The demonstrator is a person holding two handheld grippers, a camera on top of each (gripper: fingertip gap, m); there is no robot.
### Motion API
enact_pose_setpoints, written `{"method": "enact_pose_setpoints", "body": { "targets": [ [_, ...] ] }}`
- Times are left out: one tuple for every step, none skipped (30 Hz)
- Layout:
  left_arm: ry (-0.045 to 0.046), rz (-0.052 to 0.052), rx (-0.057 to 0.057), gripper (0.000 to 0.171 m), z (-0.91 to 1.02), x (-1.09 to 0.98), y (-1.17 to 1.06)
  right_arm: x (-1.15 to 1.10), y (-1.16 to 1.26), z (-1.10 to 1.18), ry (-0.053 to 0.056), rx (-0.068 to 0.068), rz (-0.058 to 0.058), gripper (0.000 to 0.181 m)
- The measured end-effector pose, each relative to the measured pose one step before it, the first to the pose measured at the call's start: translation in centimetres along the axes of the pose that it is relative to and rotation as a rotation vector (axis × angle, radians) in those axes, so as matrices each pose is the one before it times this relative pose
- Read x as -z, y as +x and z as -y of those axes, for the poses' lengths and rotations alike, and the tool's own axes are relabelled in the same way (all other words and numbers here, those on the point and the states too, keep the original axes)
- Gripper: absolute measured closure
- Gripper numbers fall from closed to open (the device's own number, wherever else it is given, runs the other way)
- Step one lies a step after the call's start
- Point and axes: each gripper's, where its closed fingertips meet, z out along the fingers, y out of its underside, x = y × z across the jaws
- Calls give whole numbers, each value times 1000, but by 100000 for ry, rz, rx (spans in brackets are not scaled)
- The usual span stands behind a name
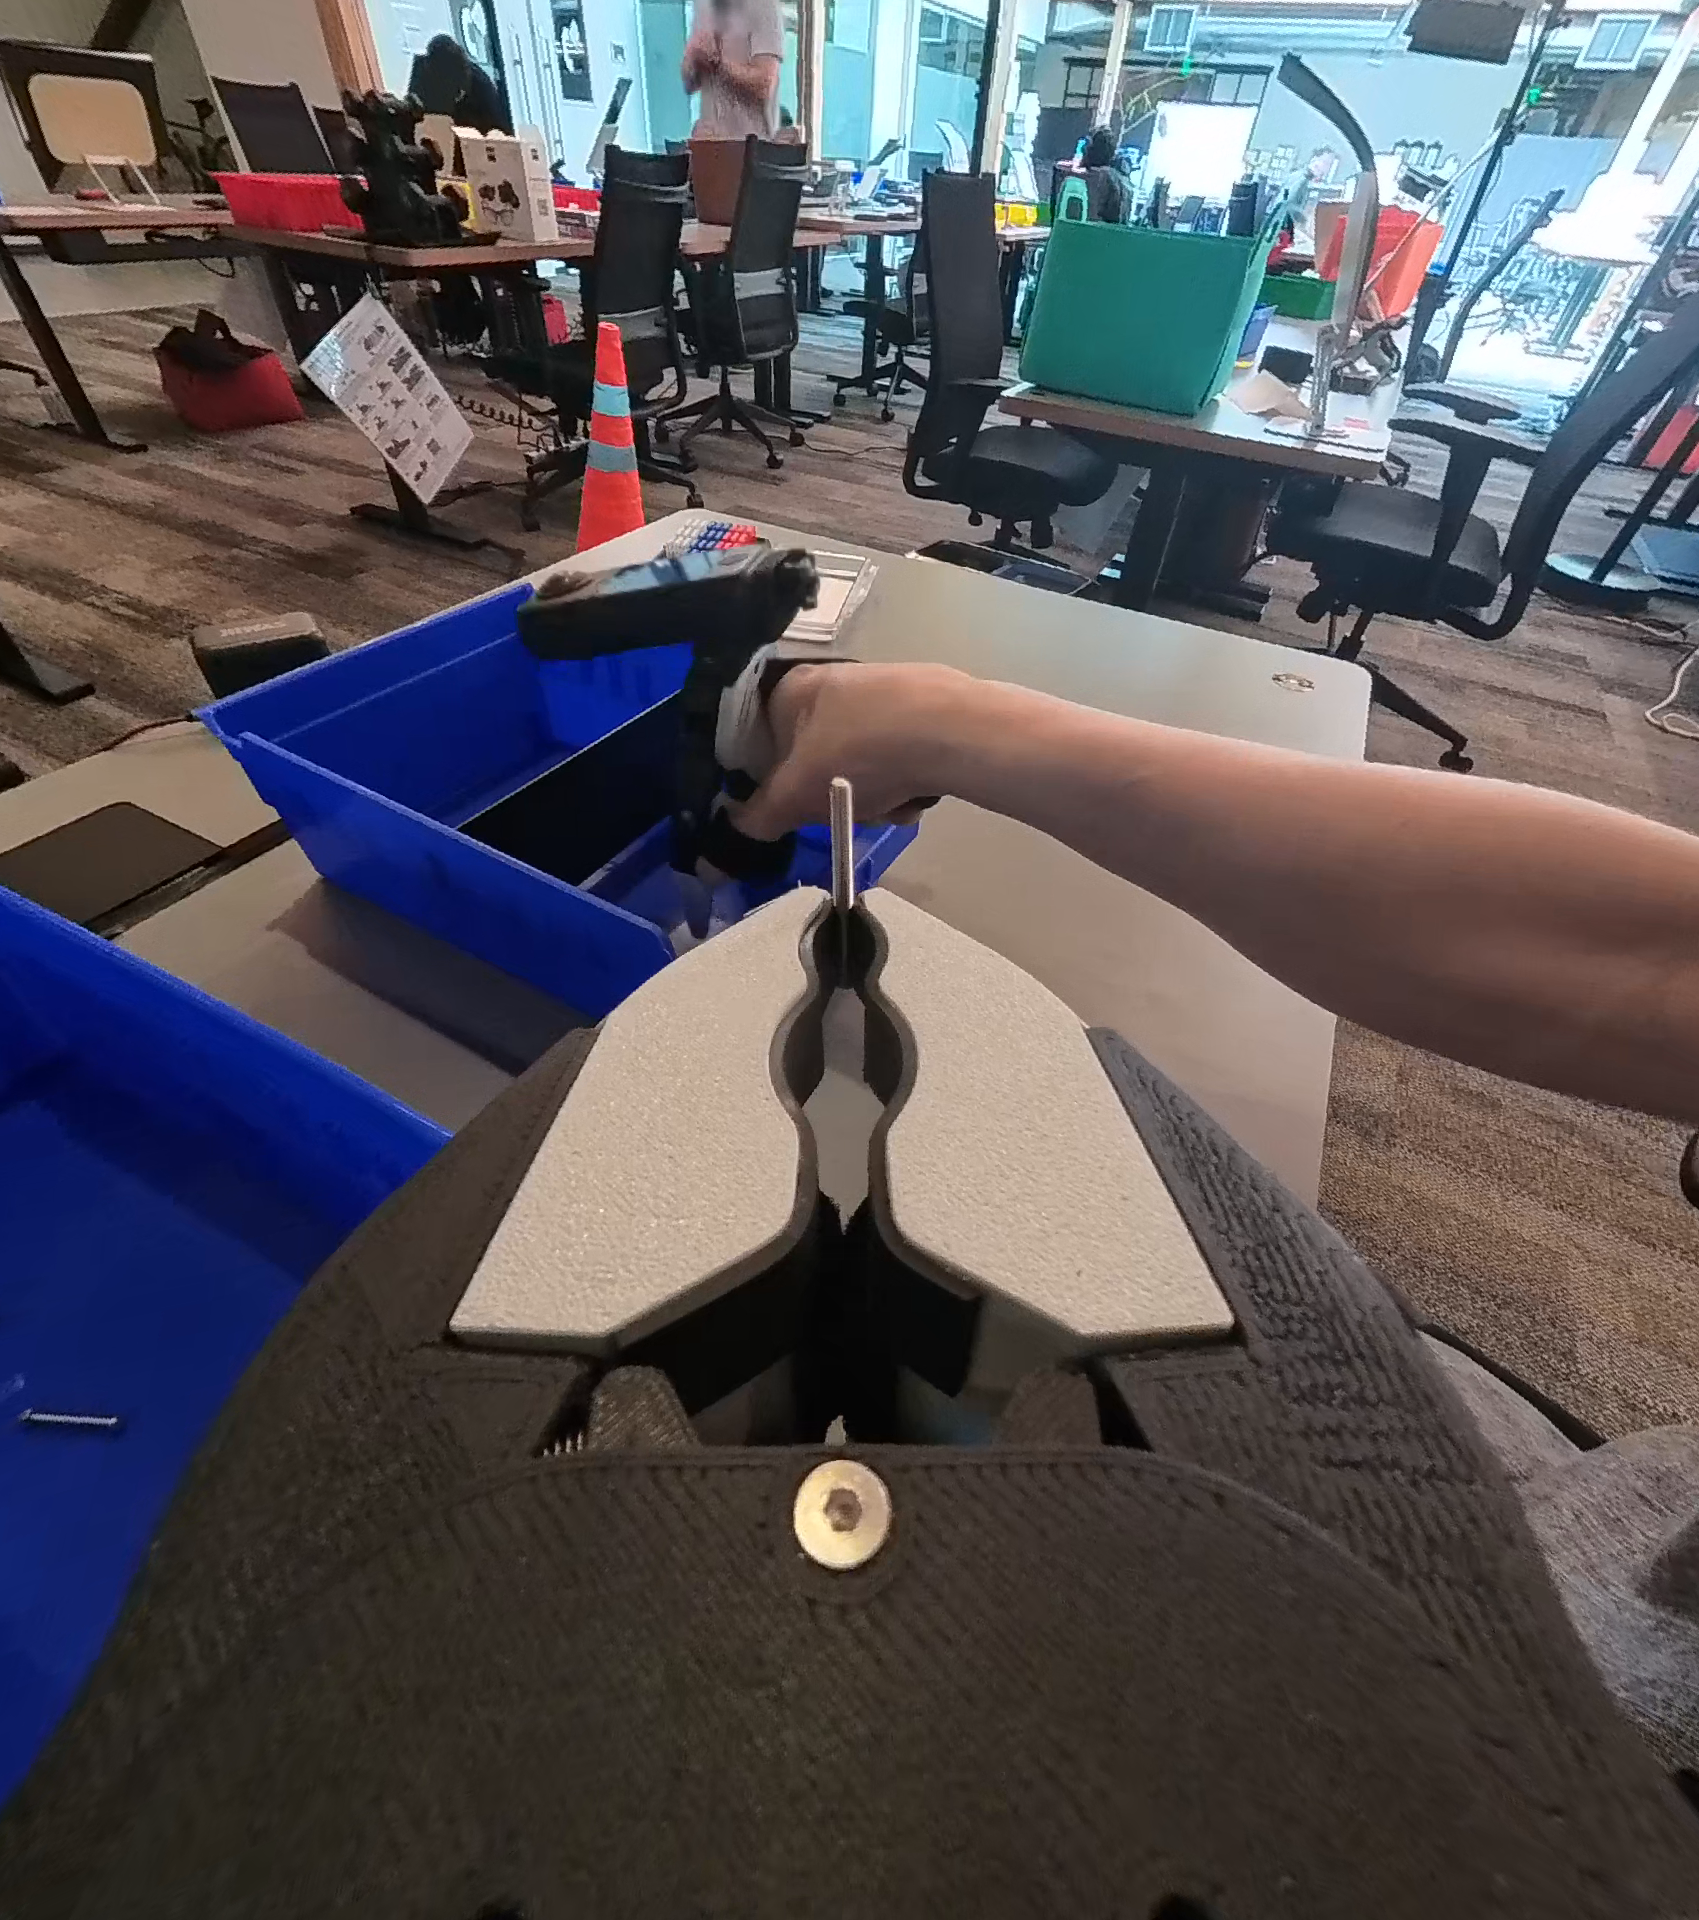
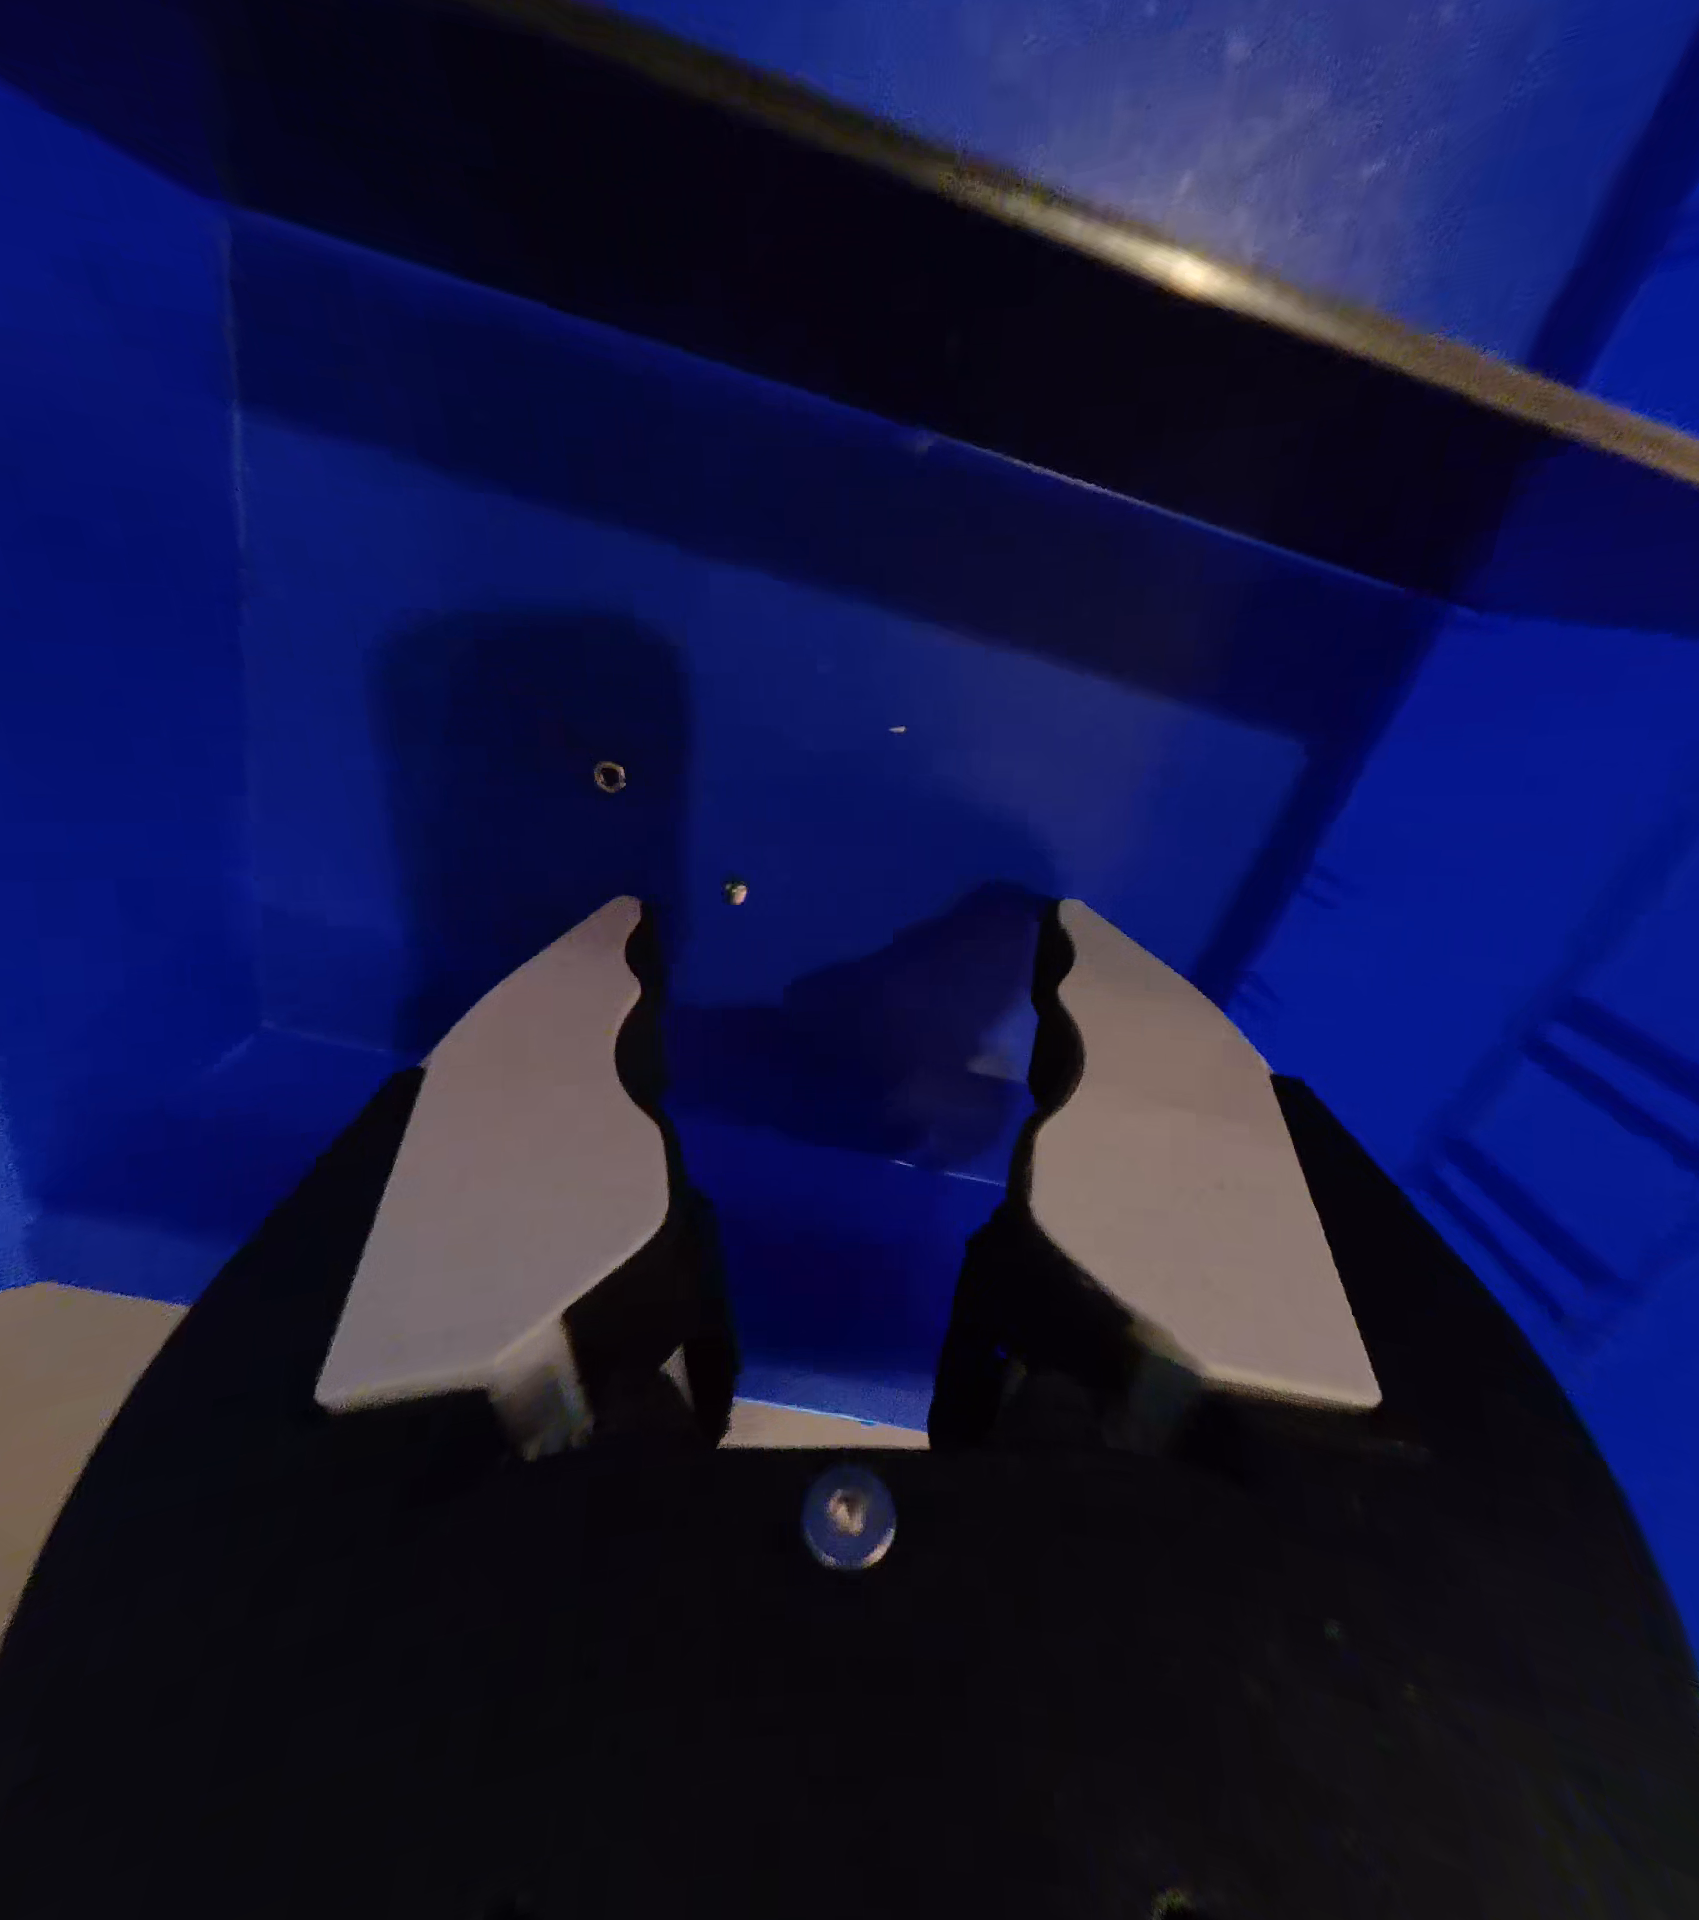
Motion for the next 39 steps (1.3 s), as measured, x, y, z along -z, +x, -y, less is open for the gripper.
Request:
{"method": "enact_pose_setpoints", "body": {
  "targets": [
    [58, -91, -33, 170, -3, -7, 23, 198, 71, 190, 1489, -109, -336, 112],
    [-170, -155, 110, 170, -25, -25, 34, 130, -49, 9, 200, -58, 546, 113],
    [63, 64, -25, 170, -7, -30, -5, 67, -61, -11, -92, -240, 746, 113],
    [-265, -179, 11, 170, -54, -36, 28, 83, 71, 28, 280, -145, -18, 113],
    [-198, -31, 45, 170, -46, -34, 5, 131, -19, 71, 803, -396, 724, 113],
    [48, 85, 14, 170, -11, -14, -33, 162, -55, 72, 1013, -192, 942, 113],
    [-351, -81, 177, 170, -69, -44, -16, 192, -86, 95, 1401, -231, 1051, 114],
    [-194, -42, 239, 170, -69, -52, -39, 190, -109, 48, 1017, -162, 1180, 114],
    [-687, -262, 339, 170, -163, -102, -29, 245, -214, 44, 1380, 23, 1563, 114],
    [-1185, -559, 595, 170, -248, -143, -6, 323, -315, 95, 2357, -441, 2211, 116],
    [-1026, -590, 839, 170, -241, -158, -16, 390, -312, 37, 2504, -8, 1678, 116],
    [-1061, -374, 711, 170, -236, -148, -33, 478, -612, -20, 3188, 338, 3267, 116],
    [-1026, 8, 338, 170, -224, -144, -60, 595, -851, 127, 5218, -134, 4845, 118],
    [-920, 48, 117, 170, -191, -150, -52, 694, -835, 147, 5954, -23, 4446, 118],
    [-545, 74, -70, 170, -127, -131, -22, 740, -923, 17, 5629, 188, 4627, 121],
    [-573, -33, -237, 169, -132, -139, 29, 742, -957, 62, 5805, 733, 4350, 124],
    [-722, 30, -244, 169, -136, -176, 26, 753, -989, 121, 6174, 889, 4147, 126],
    [-190, 106, -34, 169, -66, -170, 5, 744, -1064, 164, 6001, 984, 4436, 128],
    [-316, -312, 172, 169, -80, -196, 52, 694, -1088, 171, 5421, 1151, 4191, 129],
    [-551, -254, 228, 169, -81, -200, 34, 685, -1186, 206, 5242, 1577, 4608, 131],
    [-183, 190, 155, 169, -7, -166, -45, 662, -1026, 224, 4577, 1234, 3468, 133],
    [-37, 198, 64, 169, 50, -127, -53, 680, -955, 252, 4131, 2105, 2603, 133],
    [-58, 68, 157, 169, 74, -110, -33, 737, -1313, 513, 5767, 2899, 4619, 135],
    [411, 239, 126, 169, 157, -77, -66, 697, -1258, 502, 5064, 1561, 4333, 138],
    [481, 199, 121, 170, 180, -64, -45, 612, -1308, 517, 4732, 1735, 4511, 137],
    [99, 24, 184, 170, 140, -100, -27, 619, -1883, 683, 5856, 3389, 7893, 138],
    [384, 101, 142, 170, 175, -84, -30, 501, -1881, 647, 5638, 4108, 7195, 140],
    [387, 109, 86, 170, 161, -83, -1, 349, -1646, 563, 4940, 4388, 5432, 140],
    [233, -77, 130, 170, 136, -96, 32, 256, -1644, 599, 5113, 4253, 5700, 142],
    [481, -280, 131, 170, 158, -88, 87, 189, -1333, 517, 4318, 2904, 4236, 145],
    [470, -419, 105, 170, 134, -66, 145, 50, -1203, 282, 2332, 2267, 4378, 145],
    [201, -211, -39, 170, 84, -82, 147, -29, -955, 179, 1914, 2012, 3418, 147],
    [48, -315, -208, 170, 53, -84, 182, -67, -626, 75, 1279, 1508, 1906, 147],
    [222, -304, -269, 170, 60, -87, 204, -102, -657, 34, 1249, 1736, 2543, 150],
    [143, -171, -160, 170, 27, -66, 172, -114, -546, -18, 1069, 1106, 2191, 154],
    [-105, -254, -45, 170, 4, -66, 154, -161, -297, -148, 33, -362, 1223, 154],
    [115, -253, -113, 170, 14, -50, 143, -185, -265, -233, -516, -727, 1581, 154],
    [106, -375, -136, 170, 27, -24, 153, -183, -152, -220, -445, -438, 984, 155],
    [-52, -459, -203, 170, 8, -29, 186, -184, 40, -236, -585, -203, -268, 155]
  ]
}}
